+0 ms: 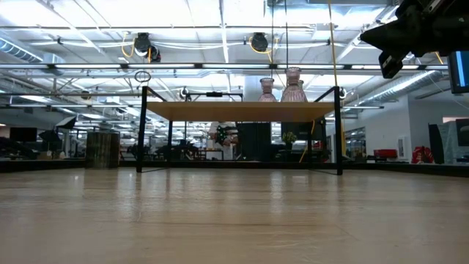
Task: Pick & Place candle stick holders
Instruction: Put the bottom left silver scented candle on the shelf
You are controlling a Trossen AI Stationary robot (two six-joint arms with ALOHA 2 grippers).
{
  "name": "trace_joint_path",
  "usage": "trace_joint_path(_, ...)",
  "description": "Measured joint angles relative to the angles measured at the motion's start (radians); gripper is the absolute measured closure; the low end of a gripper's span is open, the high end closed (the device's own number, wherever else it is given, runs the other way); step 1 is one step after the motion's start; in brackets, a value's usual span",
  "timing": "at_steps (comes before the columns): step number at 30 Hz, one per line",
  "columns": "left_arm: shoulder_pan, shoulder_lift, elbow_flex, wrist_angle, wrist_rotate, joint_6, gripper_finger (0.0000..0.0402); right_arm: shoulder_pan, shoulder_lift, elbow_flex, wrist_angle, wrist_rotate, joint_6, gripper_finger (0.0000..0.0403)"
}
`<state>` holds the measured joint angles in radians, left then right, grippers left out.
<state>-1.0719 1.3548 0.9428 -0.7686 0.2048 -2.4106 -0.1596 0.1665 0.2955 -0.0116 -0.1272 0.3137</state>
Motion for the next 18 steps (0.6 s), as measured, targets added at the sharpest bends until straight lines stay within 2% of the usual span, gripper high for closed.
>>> trace_joint_path(8,-0.008,0.0,0.0,-0.024,-0.005,0.005,0.032,0.0,0.0,0.0,0.0,0.0,-0.002,0.0403)
trace_joint_path(18,-0.021,0.0,0.0,-0.026,-0.064,-0.009,0.0309,0.0,0.0,0.0,0.0,0.0,-0.004,0.0403)
